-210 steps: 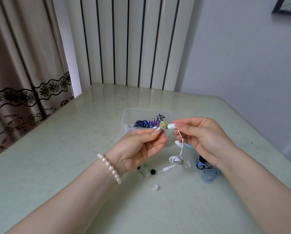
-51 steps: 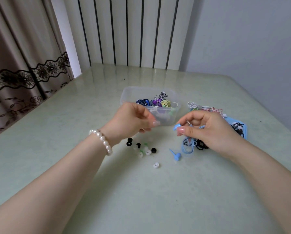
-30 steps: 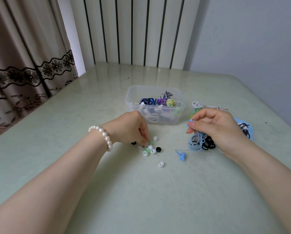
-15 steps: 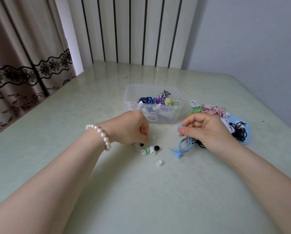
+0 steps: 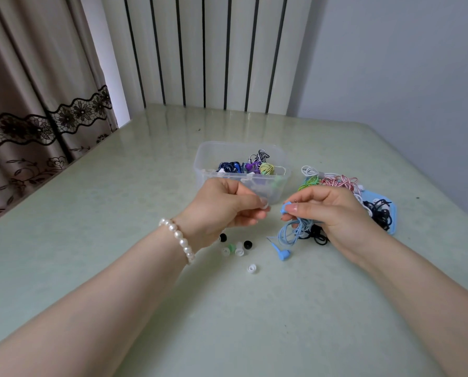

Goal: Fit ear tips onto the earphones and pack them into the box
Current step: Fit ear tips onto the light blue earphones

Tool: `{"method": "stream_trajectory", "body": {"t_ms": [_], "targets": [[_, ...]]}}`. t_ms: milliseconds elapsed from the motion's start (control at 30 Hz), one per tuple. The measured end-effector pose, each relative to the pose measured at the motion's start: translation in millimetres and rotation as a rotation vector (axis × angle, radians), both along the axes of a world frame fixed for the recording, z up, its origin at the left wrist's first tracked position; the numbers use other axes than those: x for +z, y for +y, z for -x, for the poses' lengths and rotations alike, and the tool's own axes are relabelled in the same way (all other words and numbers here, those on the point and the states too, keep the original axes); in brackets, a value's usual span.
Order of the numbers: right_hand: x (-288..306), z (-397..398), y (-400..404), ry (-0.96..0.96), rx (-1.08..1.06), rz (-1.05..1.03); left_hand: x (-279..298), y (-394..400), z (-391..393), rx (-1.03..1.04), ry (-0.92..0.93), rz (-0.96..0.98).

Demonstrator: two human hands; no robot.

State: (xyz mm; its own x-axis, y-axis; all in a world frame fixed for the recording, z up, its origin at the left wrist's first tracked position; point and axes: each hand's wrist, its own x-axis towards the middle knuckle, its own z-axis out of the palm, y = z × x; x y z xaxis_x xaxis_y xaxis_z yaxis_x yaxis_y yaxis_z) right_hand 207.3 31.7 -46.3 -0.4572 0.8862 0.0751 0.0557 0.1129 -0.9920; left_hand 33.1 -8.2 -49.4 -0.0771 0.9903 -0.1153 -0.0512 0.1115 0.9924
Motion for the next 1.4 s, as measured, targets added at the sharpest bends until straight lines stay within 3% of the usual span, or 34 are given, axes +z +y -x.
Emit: {"method": "stream_trajectory", "body": {"t_ms": [200,533,800,1100,1400], "targets": [[-0.2,-1.3,4.7,-0.047,-0.055,-0.022,-8.4,4.9,6.7,0.063,-0.066,0.056],[15.9,-27.9,26.6,0.287,-0.251,0.219,-5.5,5.2,6.7,0.034,-0.22,0.106],[10.5,-12.0,9.6,0.131,-0.074,0.096,-2.3,-0.1,-5.7,-0.068,-0.482,0.188],[0.7,1.4,-0.8,0.033,-0.027,-0.013,-2.5,-3.4,-11.3,-0.065,-0.453,0.201],[1.0,2.5,-1.6,0.053,-0.049,-0.075,-2.5,-4.4,-13.3,-0.022,-0.444,0.186]]}}
